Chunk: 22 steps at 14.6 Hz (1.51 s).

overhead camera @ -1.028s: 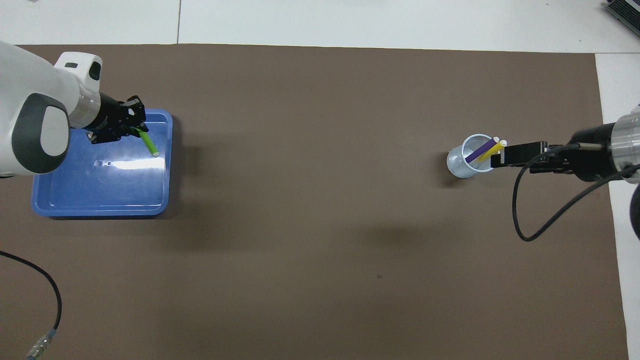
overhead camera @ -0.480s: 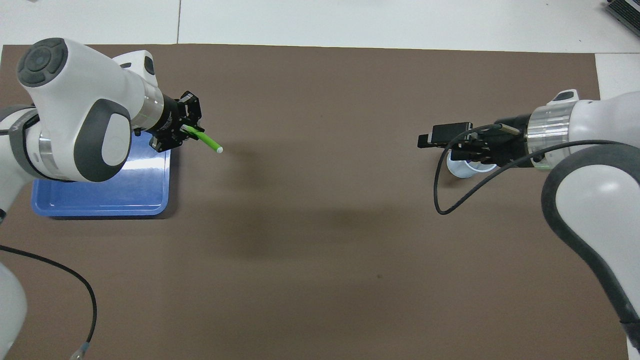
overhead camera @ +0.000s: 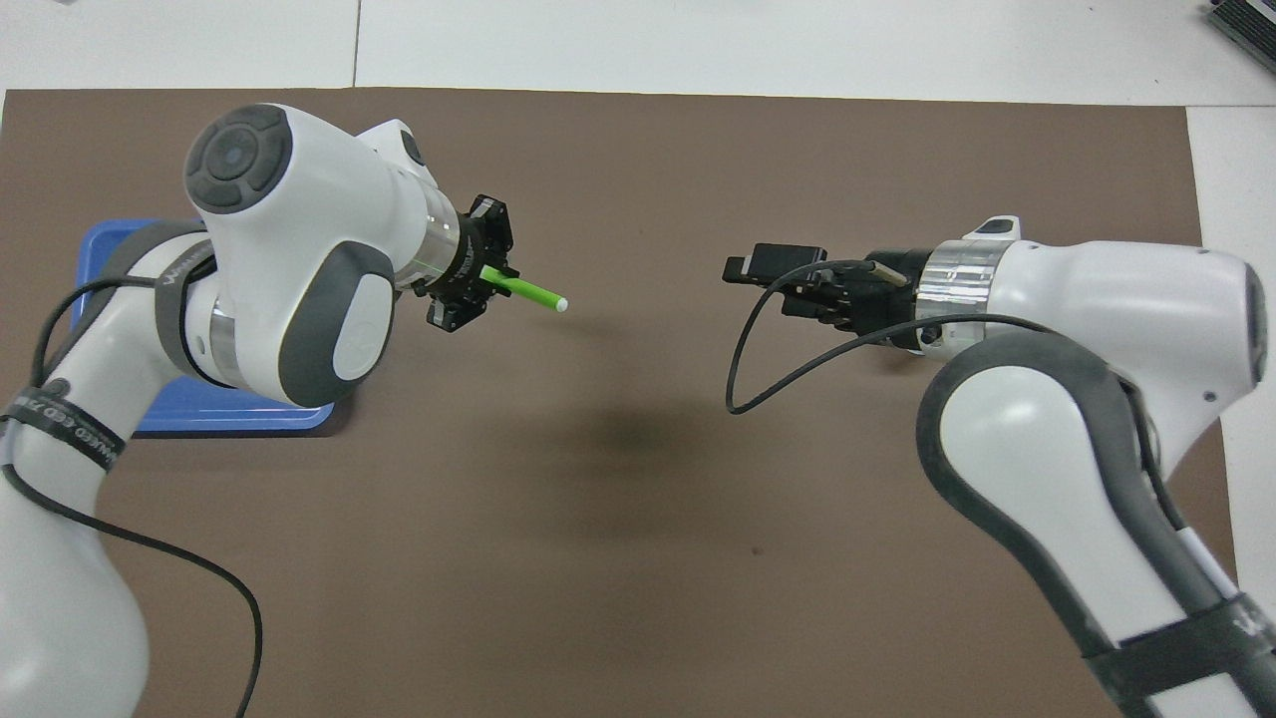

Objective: Transfer and insert pens with both arms
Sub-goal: 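Lift the green pen with the left gripper while the right gripper approaches, then grasp the green pen with the right gripper from the left gripper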

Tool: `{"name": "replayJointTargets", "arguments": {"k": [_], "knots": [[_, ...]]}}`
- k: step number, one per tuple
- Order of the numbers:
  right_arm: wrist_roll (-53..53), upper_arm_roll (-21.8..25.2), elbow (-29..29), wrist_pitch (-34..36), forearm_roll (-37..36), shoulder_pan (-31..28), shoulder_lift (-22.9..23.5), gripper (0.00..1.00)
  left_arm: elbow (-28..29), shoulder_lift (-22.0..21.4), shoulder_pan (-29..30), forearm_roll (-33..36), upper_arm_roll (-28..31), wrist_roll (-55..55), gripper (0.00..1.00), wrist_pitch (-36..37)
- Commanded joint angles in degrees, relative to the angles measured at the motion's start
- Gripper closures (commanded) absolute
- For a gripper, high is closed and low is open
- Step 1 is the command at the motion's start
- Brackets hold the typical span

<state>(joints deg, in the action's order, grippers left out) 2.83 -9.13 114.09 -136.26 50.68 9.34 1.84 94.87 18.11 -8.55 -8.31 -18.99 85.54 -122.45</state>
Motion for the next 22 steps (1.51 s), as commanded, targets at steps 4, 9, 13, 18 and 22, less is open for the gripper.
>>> {"name": "replayJointTargets", "arguments": {"k": [4,9,13,18,22], "knots": [[-4.48,-0.01,3.5,-1.9,4.76,1.73,-0.78,0.0,0.41,-0.62,-7.97,-2.84,0.11,12.63,1.0,-8.5],[-9.41,-0.01,4.74,-1.82,6.01,1.03,-1.4,0.05,0.49,-0.53,-8.15,-6.54,-2.8,12.46,1.0,-10.44],[-10.29,0.08,4.74,-1.47,6.01,0.86,-1.4,0.33,1.02,-0.62,-9.19,-9.44,-3.15,12.54,1.0,-13.07],[-10.3,0.08,4.65,-1.12,6.01,0.77,-1.4,0.5,1.11,-0.36,-9.73,-9.62,-3.15,12.72,1.0,-16.06],[-11.61,0.16,4.65,-0.59,6.01,-0.02,-1.4,0.6,1.11,-0.36,-9.82,-9.62,-3.15,12.54,1.0,-16.24]]}}
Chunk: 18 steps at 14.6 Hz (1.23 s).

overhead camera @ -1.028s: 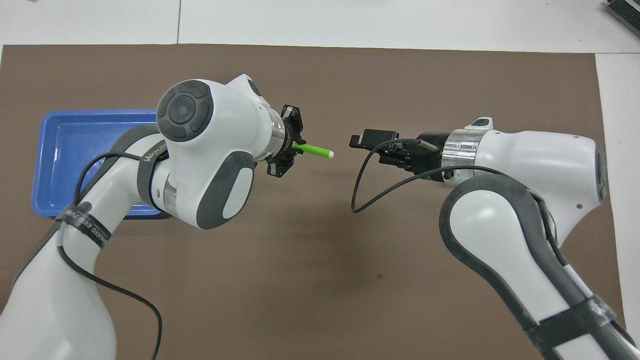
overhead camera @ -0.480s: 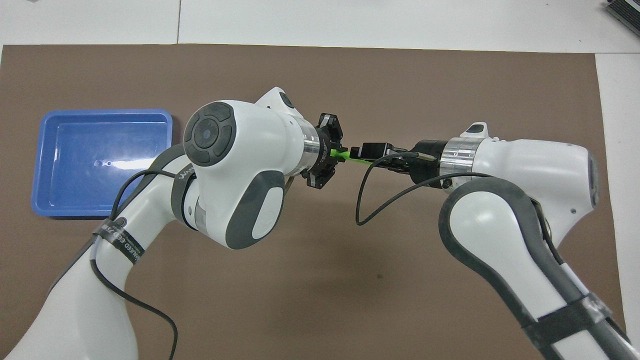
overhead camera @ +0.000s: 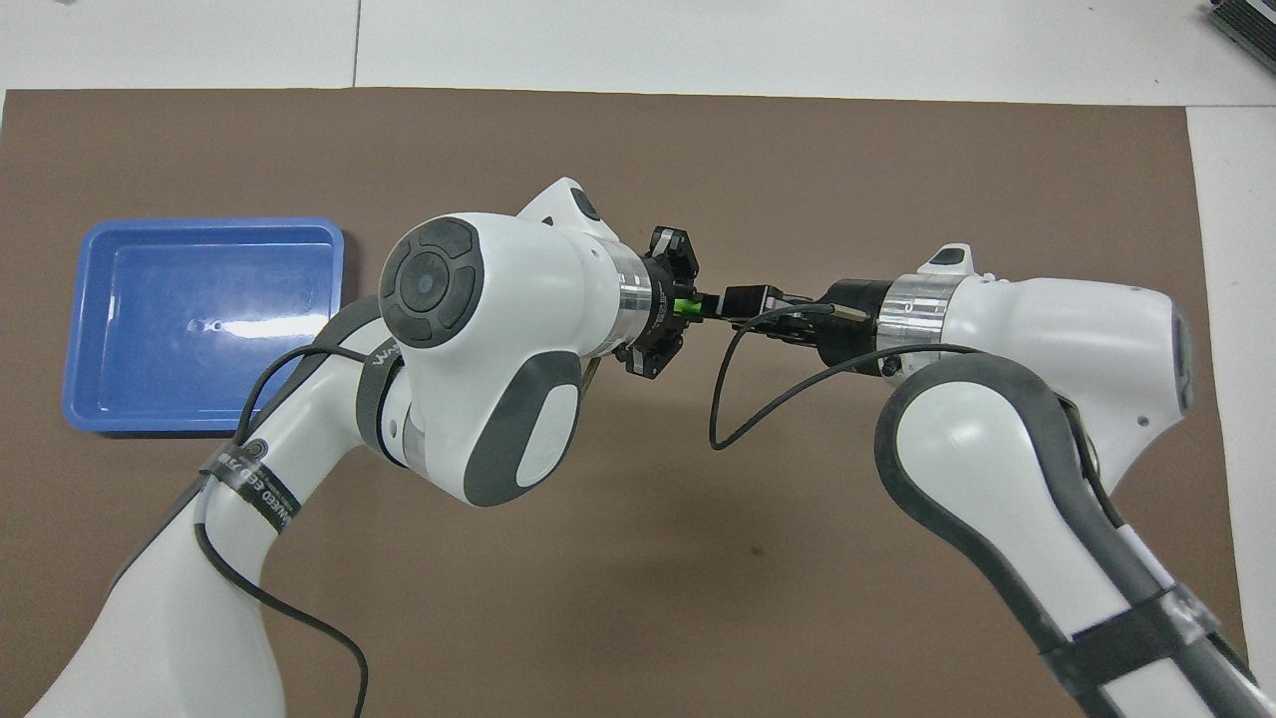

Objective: Transfer and insert pens with both arms
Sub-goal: 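Grasp the green pen with the right gripper from the left gripper, then insert the green pen into the white cup while the left gripper withdraws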

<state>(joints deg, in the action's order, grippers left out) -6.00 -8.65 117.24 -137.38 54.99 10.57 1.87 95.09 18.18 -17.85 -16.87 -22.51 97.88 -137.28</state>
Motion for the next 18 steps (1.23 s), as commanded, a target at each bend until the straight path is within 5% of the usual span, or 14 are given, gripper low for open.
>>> {"name": "replayJointTargets", "arguments": {"k": [1,7,9,11,14,15,18], "knots": [[-2.79,-0.31,1.42,0.88,1.7,-1.6,-1.43,0.61,0.89,-0.34,-0.52,-1.06,0.36,0.29,1.0,-1.76],[-3.14,-0.4,1.33,0.88,1.7,-1.78,-1.34,0.71,1.06,-0.16,-1.39,-1.06,0.36,0.38,0.99,-4.66],[-3.06,-0.4,1.33,0.79,1.7,-1.78,-1.43,0.8,1.24,-0.16,-1.39,-1.06,0.36,0.38,0.99,-5.63],[-3.14,-0.4,1.24,0.88,1.7,-1.78,-1.34,0.98,1.59,-0.25,-1.39,-1.06,0.36,0.29,0.99,-5.63],[-2.97,-0.31,1.06,0.97,1.61,-1.78,-1.34,1.0,1.77,-0.25,-1.57,-0.97,0.36,0.21,0.98,-5.63],[-3.05,-0.31,0.98,1.23,1.7,-1.86,-1.34,1.0,1.77,-0.25,-1.74,-0.97,0.36,0.12,0.91,-5.72],[-2.97,-0.23,0.62,1.76,1.26,-3.27,-1.34,1.0,1.68,-0.25,-1.75,-0.88,0.45,-0.15,0.24,-5.72]]}}
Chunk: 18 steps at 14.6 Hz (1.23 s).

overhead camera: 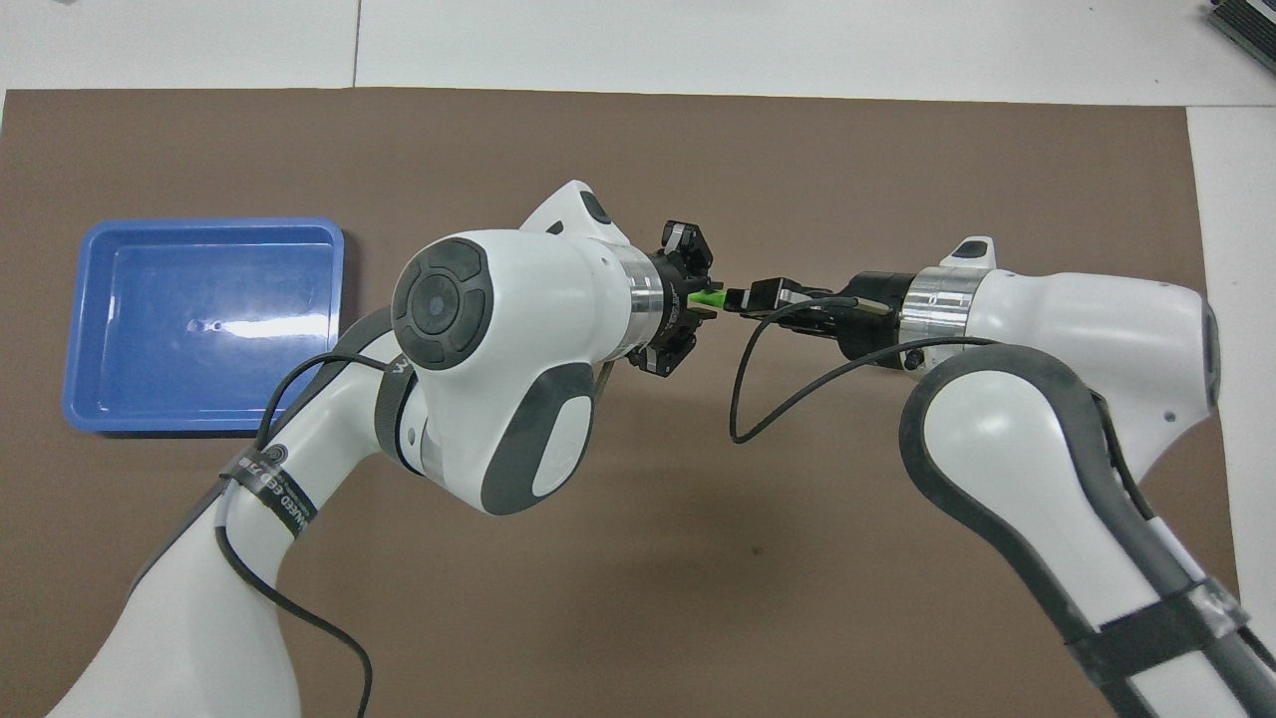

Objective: Transfer and insert pens with both arms
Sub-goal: 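Insert the green pen into the white cup while the left gripper withdraws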

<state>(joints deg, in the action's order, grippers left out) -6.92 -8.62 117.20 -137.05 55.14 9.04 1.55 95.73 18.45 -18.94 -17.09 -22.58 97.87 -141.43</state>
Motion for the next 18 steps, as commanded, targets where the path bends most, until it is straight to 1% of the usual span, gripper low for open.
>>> {"name": "replayJointTargets", "arguments": {"k": [1,2,4,5,8,10,11,15,17,18], "knots": [[-1.96,-0.25,0.49,1.61,0.67,-1.75,-1.02,1.0,0.86,-0.52,-0.66,-0.66,0.52,-0.14,0.06,-1.57],[-1.87,-0.17,0.14,1.7,0.49,-1.84,-1.02,1.0,0.77,-0.52,-0.66,-0.57,0.52,-0.05,0.0,-1.48],[-1.87,-0.17,-0.65,2.92,-0.73,-3.58,-0.93,1.0,1.03,-0.87,-0.58,-0.66,0.44,0.12,0.0,-1.04],[-1.78,-0.17,-1.7,4.93,-3.09,-4.38,-0.85,1.0,1.04,-0.87,-0.4,-0.66,0.52,0.3,0.0,-0.95],[-1.6,-0.17,-6.35,11.87,-16.69,-8.24,-0.32,1.0,0.86,-0.87,1.26,-0.49,1.31,0.04,0.0,-1.22],[-1.69,-0.17,-8.99,16.35,-23.3,-10.26,0.38,1.0,1.21,-0.87,4.5,-0.4,1.4,0.04,0.0,-1.3],[-2.04,-0.17,-9.27,17.51,-26.63,-11.32,0.47,1.0,1.39,-0.87,6.52,-0.31,1.4,-0.14,0.0,-1.22],[-2.22,-0.17,-9.36,18.92,-40.96,-13.35,0.47,1.0,1.21,-1.13,9.53,0.13,1.58,-3.02,0.0,-0.34],[-2.31,-0.17,-9.53,19.89,-45.2,-15.01,0.56,1.0,1.21,-1.31,11.54,0.13,1.67,-4.35,0.0,-0.34],[-2.65,-0.17,-9.45,20.24,-47.21,-15.54,0.56,1.0,1.21,-1.4,12.68,1.26,1.75,-5.14,0.0,-0.25]]}}
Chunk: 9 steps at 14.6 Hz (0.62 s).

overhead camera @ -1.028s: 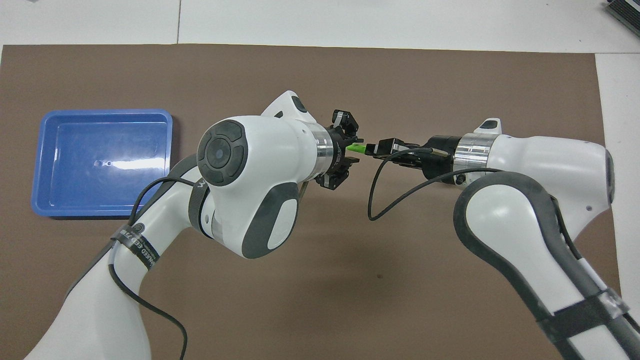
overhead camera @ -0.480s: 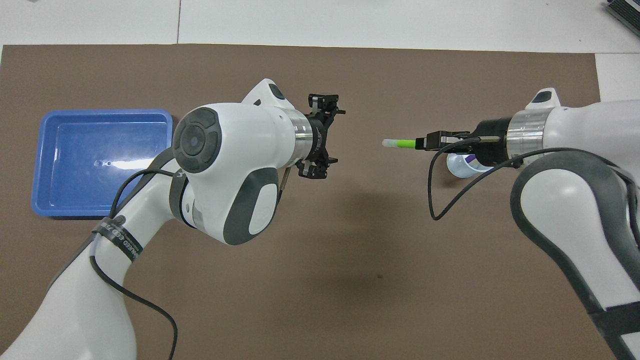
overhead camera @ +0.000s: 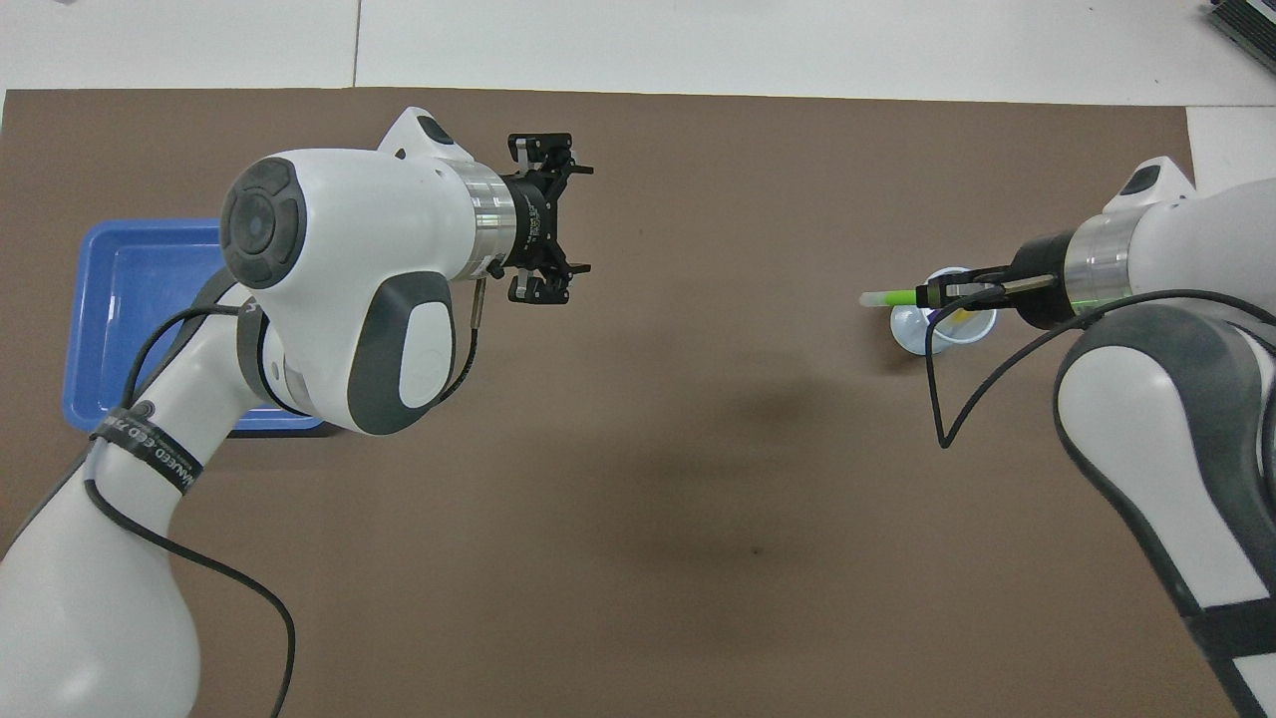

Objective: Transfer and insert pens with both arms
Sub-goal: 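Insert the green pen into the white cup while the left gripper withdraws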

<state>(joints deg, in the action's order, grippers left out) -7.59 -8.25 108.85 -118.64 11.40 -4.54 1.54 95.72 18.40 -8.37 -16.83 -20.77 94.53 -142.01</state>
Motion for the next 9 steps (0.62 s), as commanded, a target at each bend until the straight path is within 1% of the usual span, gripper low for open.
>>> {"name": "replayJointTargets", "arguments": {"k": [1,2,4,6,9], "knots": [[-2.69,-0.54,-0.92,2.01,-6.18,-2.22,0.49,1.0,1.05,-1.53,3.53,3.79,0.12,-2.32,0.0,1.28],[-2.78,-0.54,-0.57,2.62,-7.95,-2.92,0.4,1.0,0.78,-1.96,4.85,6.52,0.12,-2.68,0.0,3.73],[-4.88,-0.62,0.31,2.98,-8.23,-4.85,0.4,1.0,0.78,-2.41,7.48,9.7,0.21,-6.43,0.0,7.87],[-6.21,-0.62,0.93,1.58,-8.23,-6.0,1.27,1.0,1.22,-3.2,9.07,10.15,0.29,-17.13,0.0,11.73],[-5.51,-0.62,1.1,-0.18,-8.23,-6.0,3.2,1.0,1.13,-4.6,12.24,10.5,0.38,-34.0,0.0,22.09]]}}
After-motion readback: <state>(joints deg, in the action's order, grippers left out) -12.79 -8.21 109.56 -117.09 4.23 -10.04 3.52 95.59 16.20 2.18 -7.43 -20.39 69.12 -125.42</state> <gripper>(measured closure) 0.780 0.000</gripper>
